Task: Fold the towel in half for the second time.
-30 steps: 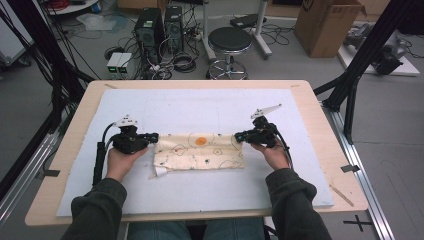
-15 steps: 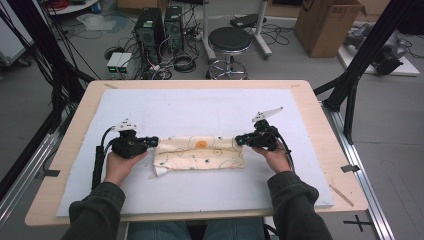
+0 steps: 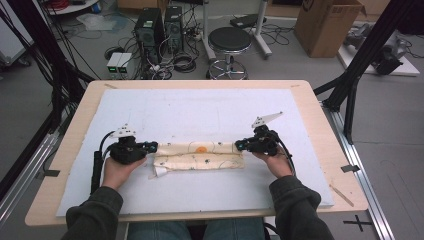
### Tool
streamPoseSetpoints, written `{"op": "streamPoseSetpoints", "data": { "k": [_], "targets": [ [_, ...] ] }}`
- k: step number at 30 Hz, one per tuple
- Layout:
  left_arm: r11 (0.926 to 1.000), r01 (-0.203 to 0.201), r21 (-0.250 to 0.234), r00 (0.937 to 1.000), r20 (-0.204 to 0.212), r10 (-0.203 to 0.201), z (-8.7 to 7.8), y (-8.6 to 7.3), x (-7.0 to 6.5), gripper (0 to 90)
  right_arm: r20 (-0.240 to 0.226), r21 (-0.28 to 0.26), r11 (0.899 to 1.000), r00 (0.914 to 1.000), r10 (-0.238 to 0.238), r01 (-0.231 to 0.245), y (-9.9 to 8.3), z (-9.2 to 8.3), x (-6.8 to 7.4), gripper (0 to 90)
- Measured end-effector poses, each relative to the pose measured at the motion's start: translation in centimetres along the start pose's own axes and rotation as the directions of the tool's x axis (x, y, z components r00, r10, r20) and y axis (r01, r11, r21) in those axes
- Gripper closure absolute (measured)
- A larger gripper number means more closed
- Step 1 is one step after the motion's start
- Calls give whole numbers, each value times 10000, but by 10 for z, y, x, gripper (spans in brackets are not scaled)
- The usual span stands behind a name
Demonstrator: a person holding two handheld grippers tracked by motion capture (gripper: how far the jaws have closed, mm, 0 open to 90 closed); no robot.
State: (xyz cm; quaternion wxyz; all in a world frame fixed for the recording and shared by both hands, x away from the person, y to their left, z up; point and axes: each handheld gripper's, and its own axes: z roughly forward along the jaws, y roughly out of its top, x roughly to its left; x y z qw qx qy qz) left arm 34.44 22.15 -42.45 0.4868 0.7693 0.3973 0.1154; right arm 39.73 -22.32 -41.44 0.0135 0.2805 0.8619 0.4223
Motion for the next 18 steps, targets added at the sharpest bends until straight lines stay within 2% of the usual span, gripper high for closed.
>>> {"op": "streamPoseSetpoints", "data": {
  "k": [5, 14, 18],
  "targets": [
    [9985, -474, 285, 9989, 44, 473, -2, -1, -5, 842, -35, 24, 10000, 10000, -7, 8, -5, -1, 3, 841],
    [9950, -789, 607, 9968, 174, 780, -6, -2, -14, 841, -1, 128, 9996, 9997, -252, 252, -5, -3, 9, 839],
    [9908, -983, 935, 9950, 246, 964, -6, -2, -19, 842, -16, 158, 9994, 9995, -303, 303, -10, -4, 13, 839]
  ]
}}
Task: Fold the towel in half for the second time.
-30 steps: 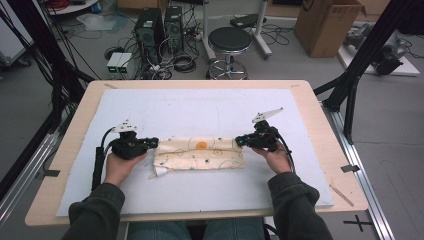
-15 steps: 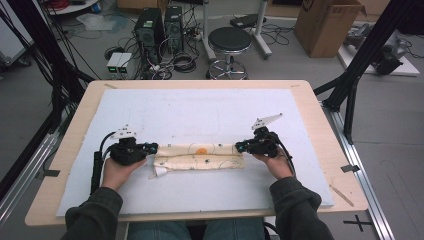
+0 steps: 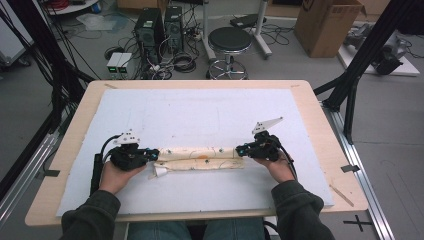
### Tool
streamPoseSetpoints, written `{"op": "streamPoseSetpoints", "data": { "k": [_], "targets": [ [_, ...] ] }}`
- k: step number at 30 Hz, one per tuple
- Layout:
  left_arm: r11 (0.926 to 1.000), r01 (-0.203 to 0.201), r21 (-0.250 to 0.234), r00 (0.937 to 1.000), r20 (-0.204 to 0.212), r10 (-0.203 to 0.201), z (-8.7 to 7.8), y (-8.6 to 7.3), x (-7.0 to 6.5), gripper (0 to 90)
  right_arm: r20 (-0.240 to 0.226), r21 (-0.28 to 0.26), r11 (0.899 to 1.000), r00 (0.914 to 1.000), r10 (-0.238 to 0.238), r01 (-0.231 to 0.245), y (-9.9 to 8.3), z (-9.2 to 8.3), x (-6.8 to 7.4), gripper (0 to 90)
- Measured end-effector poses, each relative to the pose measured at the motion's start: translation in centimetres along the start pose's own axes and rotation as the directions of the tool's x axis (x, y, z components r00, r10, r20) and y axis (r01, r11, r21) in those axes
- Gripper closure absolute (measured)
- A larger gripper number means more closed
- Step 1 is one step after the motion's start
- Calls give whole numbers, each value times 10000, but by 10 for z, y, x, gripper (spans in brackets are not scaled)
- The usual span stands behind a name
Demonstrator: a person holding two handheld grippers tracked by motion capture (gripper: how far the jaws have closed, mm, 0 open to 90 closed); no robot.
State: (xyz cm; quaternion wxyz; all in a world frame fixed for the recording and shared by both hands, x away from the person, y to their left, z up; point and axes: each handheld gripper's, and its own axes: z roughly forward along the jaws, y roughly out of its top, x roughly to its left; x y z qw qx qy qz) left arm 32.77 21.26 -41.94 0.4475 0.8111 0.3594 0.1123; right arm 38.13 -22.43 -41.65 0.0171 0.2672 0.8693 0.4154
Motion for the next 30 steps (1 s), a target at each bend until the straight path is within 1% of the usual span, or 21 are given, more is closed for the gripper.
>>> {"op": "streamPoseSetpoints", "data": {
  "k": [1, 4, 5, 6, 8, 9, 11, 12, 13, 14, 17, 18, 21, 23, 24, 26, 27, 29, 30],
  "targets": [
    [9999, -68, 77, 10000, -21, 68, 0, 0, 0, 842, 16, -14, 10000, 10000, -25, 25, -1, 0, 0, 838],
    [9998, -49, 205, 9999, -125, 52, 2, -1, 0, 839, -62, 34, 10000, 10000, 27, -27, -4, 1, 2, 835],
    [9997, -59, 254, 9999, -116, 62, 2, -1, -1, 839, -37, 3, 10000, 10000, -90, 90, -5, 2, 2, 835],
    [9993, -151, 332, 9998, -112, 155, 3, -1, -3, 839, -62, 48, 9999, 9999, -94, 94, -5, 2, 4, 834],
    [9995, -151, 259, 9998, -85, 153, 2, -3, -4, 839, -55, 105, 9999, 9999, -118, 118, -7, 1, 5, 833],
    [9999, 19, 160, 10000, -52, -18, 2, -5, -4, 840, -61, 84, 9999, 9999, -116, 116, -7, 1, 5, 831],
    [9996, 107, 253, 9999, -23, -107, 2, -10, -3, 839, -77, 89, 9998, 9998, -158, 158, -8, 1, 6, 821],
    [9996, 231, 171, 9997, -17, -231, 2, -12, -3, 839, -130, 106, 9999, 9998, -134, 135, -8, 1, 7, 821],
    [9995, 206, 224, 9998, 1, -206, 1, -13, -2, 839, -131, 117, 9996, 9996, -249, 251, -8, 2, 8, 820],
    [9996, 234, 140, 9997, -3, -234, 1, -13, -3, 839, -149, 193, 9995, 9995, -263, 266, -8, 2, 10, 818],
    [9996, 144, 230, 9999, -19, -144, 0, -13, -3, 836, -156, 255, 9989, 9992, -380, 384, -9, 3, 12, 813],
    [9996, 127, 256, 9999, -24, -126, 0, -14, -4, 835, -188, 295, 9991, 9994, -296, 302, -10, 3, 12, 812],
    [9996, 106, 276, 9999, -13, -106, 0, -15, -5, 830, -195, 283, 9989, 9991, -366, 371, -11, 1, 14, 808],
    [9995, 89, 316, 10000, -7, -89, -1, -17, -5, 826, -280, 326, 9988, 9990, -347, 356, -12, 1, 15, 805],
    [9994, 161, 296, 9999, 7, -161, -1, -18, -5, 824, -307, 369, 9987, 9989, -341, 352, -13, 1, 16, 801],
    [9992, 182, 364, 9998, 98, -186, -2, -20, -5, 791, -387, 402, 9985, 9986, -362, 377, -15, 2, 17, 775],
    [9993, 196, 333, 9996, 179, -202, -3, -21, -4, 771, -413, 423, 9986, 9987, -294, 311, -15, 2, 17, 757],
    [9994, 311, 177, 9989, 340, -316, -6, -20, -4, 693, -526, 268, 9993, 9983, -239, 253, -15, 1, 17, 698],
    [9994, 322, 107, 9986, 411, -326, -8, -20, -4, 658, -675, 186, 9997, 9976, -144, 157, -15, -1, 17, 660]
  ]
}}
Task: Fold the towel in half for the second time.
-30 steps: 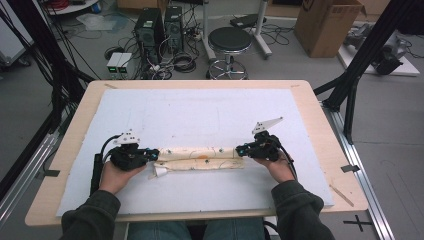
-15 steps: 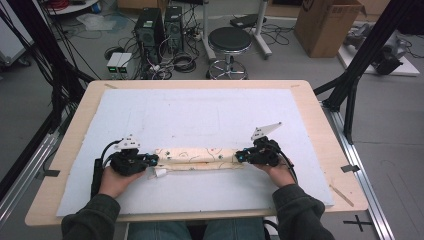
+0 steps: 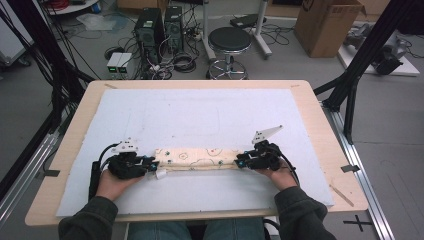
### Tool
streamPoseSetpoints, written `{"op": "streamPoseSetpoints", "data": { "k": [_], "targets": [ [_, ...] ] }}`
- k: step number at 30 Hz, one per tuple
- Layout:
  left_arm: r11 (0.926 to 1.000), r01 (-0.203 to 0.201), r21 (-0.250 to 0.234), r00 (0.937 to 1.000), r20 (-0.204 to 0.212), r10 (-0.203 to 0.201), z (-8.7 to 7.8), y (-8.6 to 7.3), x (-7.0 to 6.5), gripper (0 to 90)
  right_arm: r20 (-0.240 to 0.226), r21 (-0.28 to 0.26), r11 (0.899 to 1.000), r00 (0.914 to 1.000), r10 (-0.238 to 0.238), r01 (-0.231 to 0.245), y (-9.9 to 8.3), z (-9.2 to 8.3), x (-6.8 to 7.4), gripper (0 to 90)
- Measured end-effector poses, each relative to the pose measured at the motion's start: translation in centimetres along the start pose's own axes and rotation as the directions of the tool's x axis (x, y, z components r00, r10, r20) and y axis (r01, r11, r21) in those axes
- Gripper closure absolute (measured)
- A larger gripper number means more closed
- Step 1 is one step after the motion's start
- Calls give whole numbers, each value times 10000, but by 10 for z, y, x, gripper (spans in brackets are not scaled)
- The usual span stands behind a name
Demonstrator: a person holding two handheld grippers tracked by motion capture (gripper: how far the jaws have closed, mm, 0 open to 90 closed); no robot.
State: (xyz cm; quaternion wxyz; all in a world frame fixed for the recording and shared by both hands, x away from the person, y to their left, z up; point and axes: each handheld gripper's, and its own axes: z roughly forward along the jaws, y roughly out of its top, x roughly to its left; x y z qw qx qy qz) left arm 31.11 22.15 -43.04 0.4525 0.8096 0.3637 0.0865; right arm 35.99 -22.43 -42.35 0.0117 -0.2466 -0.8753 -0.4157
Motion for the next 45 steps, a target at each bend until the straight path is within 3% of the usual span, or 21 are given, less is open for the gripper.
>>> {"op": "streamPoseSetpoints", "data": {
  "k": [5, 10, 13, 16, 19, 24, 34, 40, 45],
  "targets": [
    [9993, -1, -361, 9999, 151, 7, -9, 8, -1, 538, -216, -590, 9982, 9997, 62, -74, 7, -10, 2, 576],
    [9973, -146, -723, 9996, 218, 163, -6, 27, -6, 511, -248, -732, 9973, 9996, -102, 84, 23, -8, 5, 601],
    [9975, -456, -545, 9984, 322, 474, 6, 38, -13, 648, -180, -514, 9983, 9994, -288, 279, 35, 3, 9, 696],
    [9967, -813, 31, 9959, 408, 811, 26, 47, -21, 816, -252, -274, 9986, 9986, -468, 461, 45, 14, 12, 808],
    [9933, -1094, 370, 9925, 582, 1072, 45, 53, -30, 868, -364, 2, 9980, 9973, -630, 631, 55, 29, 16, 855],
    [9843, -1380, 1102, 9892, 646, 1314, 64, 53, -36, 880, -488, 484, 9955, 9957, -792, 816, 62, 51, 20, 867],
    [9653, -1795, 1895, 9831, 708, 1689, 70, 44, -41, 873, -537, 1500, 9791, 9900, -1305, 1372, 61, 69, 29, 867],
    [9704, -1650, 1765, 9856, 674, 1554, 65, 38, -37, 867, -421, 1694, 9749, 9894, -1393, 1445, 53, 71, 30, 867],
    [9741, -1587, 1614, 9868, 583, 1511, 59, 33, -34, 856, -331, 1437, 9796, 9900, -1371, 1405, 45, 67, 28, 855]
  ]
}}
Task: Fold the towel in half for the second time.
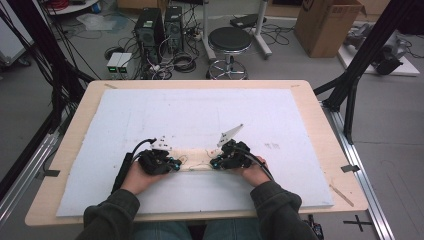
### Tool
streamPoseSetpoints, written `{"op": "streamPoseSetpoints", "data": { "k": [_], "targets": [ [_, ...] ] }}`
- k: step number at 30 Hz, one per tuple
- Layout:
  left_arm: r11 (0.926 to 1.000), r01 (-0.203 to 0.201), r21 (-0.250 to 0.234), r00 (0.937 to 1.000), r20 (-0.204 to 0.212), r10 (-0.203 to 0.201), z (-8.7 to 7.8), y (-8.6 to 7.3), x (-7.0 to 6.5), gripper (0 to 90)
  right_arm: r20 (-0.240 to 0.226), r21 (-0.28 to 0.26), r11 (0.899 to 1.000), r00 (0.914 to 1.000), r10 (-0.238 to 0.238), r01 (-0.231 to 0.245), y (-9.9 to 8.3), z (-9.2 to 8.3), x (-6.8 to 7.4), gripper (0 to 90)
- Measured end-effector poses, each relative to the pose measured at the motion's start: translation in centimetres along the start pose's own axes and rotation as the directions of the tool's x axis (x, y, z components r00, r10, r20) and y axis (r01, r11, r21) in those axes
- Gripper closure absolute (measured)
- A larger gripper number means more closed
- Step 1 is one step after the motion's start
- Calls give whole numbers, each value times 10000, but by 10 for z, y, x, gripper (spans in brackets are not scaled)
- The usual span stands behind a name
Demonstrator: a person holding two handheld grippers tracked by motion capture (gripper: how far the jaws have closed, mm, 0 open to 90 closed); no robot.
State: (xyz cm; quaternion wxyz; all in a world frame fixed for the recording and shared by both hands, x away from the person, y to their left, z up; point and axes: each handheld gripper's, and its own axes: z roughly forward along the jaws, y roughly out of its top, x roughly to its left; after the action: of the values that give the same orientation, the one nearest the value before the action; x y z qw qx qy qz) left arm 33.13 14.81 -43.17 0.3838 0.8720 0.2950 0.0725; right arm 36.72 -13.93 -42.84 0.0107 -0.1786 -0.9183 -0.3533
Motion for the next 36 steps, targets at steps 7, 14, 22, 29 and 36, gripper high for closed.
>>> {"op": "streamPoseSetpoints", "data": {
  "k": [7, 14, 22, 29, 36],
  "targets": [
    [9998, 26, -185, 10000, -75, -28, -9, -7, 2, 836, 97, -291, 9996, 10000, -6, 9, -14, -9, -1, 835],
    [9933, 362, -1097, 9986, -348, -402, -31, -1, 16, 832, 443, -815, 9967, 9990, -16, 52, -10, -24, -4, 758],
    [9968, 567, -569, 9962, -624, -602, -34, -15, 29, 808, 875, -366, 9991, 9960, -185, 217, -15, -24, -11, 682],
    [9977, 501, -456, 9967, -610, -528, -33, -26, 29, 745, 986, -275, 9992, 9948, -273, 301, -25, -26, -14, 600],
    [9988, 300, -387, 9984, -474, -319, -34, -28, 29, 680, 1046, -528, 9985, 9945, -89, 144, -42, -37, -20, 559]
  ]
}}
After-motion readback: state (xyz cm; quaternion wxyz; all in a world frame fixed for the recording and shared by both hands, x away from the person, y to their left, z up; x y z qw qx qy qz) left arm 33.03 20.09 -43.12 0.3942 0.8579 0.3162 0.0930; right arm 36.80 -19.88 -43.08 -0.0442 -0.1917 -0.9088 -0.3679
